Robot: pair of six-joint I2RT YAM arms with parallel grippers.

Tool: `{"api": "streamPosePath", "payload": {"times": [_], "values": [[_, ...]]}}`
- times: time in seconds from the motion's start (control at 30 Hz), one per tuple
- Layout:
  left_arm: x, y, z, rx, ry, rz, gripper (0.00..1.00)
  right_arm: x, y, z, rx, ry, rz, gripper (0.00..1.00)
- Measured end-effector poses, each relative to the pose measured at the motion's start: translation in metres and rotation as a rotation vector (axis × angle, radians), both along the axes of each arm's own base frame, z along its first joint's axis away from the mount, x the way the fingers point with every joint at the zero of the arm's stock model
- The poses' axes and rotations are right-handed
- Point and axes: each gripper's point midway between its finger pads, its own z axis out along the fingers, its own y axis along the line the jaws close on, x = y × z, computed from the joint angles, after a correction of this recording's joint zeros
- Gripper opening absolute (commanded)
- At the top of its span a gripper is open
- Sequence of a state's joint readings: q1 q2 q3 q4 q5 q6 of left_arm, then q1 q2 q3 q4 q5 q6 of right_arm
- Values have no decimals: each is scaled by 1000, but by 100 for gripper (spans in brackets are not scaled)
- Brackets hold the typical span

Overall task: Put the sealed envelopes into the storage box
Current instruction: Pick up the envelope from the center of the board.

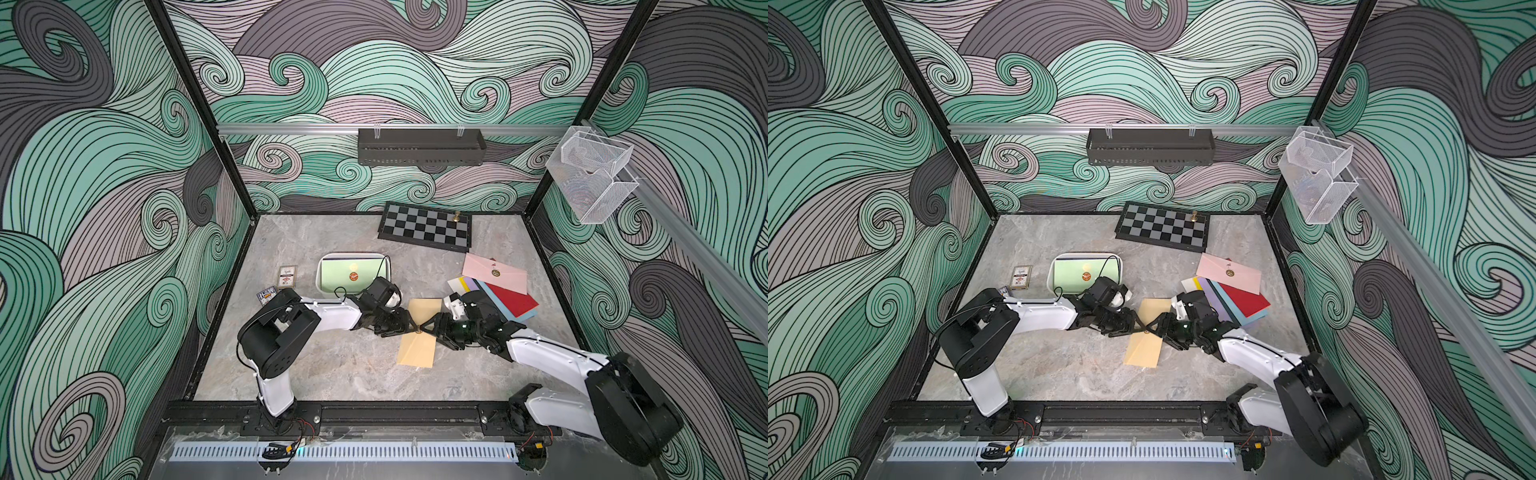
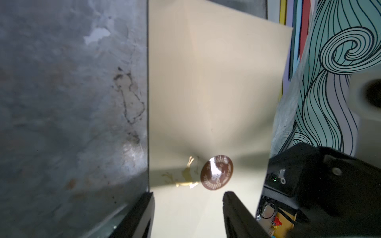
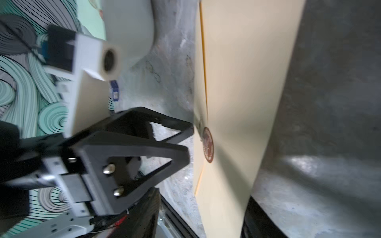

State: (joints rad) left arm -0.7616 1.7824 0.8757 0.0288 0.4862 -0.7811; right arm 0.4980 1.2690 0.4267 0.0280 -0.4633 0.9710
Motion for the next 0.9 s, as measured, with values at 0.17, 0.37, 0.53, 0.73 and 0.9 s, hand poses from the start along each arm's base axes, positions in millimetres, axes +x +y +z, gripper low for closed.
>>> {"api": "streamPosePath", "payload": {"times": [0.17, 0.37, 0.53, 0.73, 0.9], "values": [[-3, 2, 0, -7, -4, 0, 58, 0, 1, -17, -29, 30, 30, 10], [-9, 39, 13, 17, 10, 60, 59, 22, 4, 22, -14, -152, 80, 0], [11, 61, 73, -60, -74, 115, 61, 24, 10, 81, 59, -399, 159, 0], [2, 50, 166, -251, -223, 25, 61, 6, 20, 148, 217, -618, 255, 0], [-13, 44, 197, -357, -251, -46, 60, -8, 27, 179, 327, -697, 318, 0]]}}
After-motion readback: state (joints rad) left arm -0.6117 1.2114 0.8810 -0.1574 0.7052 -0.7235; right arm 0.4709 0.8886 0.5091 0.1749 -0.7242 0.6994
